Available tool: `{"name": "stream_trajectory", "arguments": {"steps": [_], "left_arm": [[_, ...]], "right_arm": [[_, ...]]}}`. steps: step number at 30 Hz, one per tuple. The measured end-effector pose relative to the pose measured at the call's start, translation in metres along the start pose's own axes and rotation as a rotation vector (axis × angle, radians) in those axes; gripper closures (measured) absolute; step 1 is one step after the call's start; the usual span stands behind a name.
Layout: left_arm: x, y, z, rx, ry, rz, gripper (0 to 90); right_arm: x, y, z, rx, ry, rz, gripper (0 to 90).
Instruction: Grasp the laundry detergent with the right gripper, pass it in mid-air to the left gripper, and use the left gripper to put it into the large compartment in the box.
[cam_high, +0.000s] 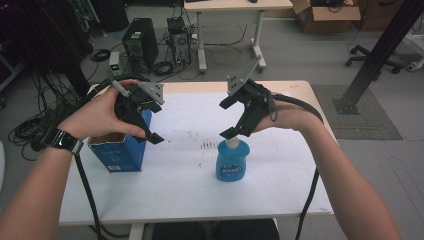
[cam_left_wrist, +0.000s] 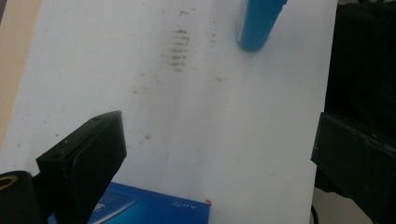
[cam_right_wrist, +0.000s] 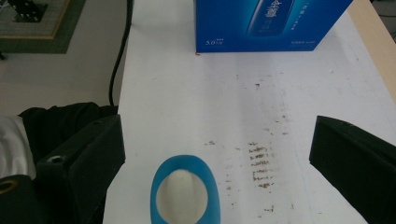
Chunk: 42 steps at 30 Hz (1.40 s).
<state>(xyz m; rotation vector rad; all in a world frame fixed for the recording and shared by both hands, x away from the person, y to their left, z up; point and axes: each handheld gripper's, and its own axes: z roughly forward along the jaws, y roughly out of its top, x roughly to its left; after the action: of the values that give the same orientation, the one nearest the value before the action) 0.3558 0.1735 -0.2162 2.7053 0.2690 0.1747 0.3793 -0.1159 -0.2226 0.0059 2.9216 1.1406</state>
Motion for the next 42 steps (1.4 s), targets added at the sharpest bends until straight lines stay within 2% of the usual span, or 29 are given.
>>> {"name": "stream_trajectory", "arguments": {"steps": [8,16,19,29,42], "left_arm": [[-0.002,0.001,0.003,-0.007,-0.003,-0.001,3.6],[-0.004,0.004,0.005,-0.003,-0.008,-0.001,3.5],[-0.005,0.004,0.006,-0.002,-0.010,-0.001,3.6],[-0.005,0.006,0.010,0.000,-0.015,-0.004,3.6],[-0.003,0.009,0.015,0.005,-0.024,-0.004,3.6]], "right_arm": [[0.005,-0.023,-0.008,-0.052,-0.002,-0.001,2.5],[0.009,-0.049,-0.011,-0.106,-0.004,0.021,2.2],[0.011,-0.062,-0.010,-0.128,-0.011,0.030,2.0],[0.017,-0.088,-0.004,-0.169,-0.017,0.050,1.7],[0.018,-0.114,0.009,-0.234,-0.004,0.076,2.0]]}}
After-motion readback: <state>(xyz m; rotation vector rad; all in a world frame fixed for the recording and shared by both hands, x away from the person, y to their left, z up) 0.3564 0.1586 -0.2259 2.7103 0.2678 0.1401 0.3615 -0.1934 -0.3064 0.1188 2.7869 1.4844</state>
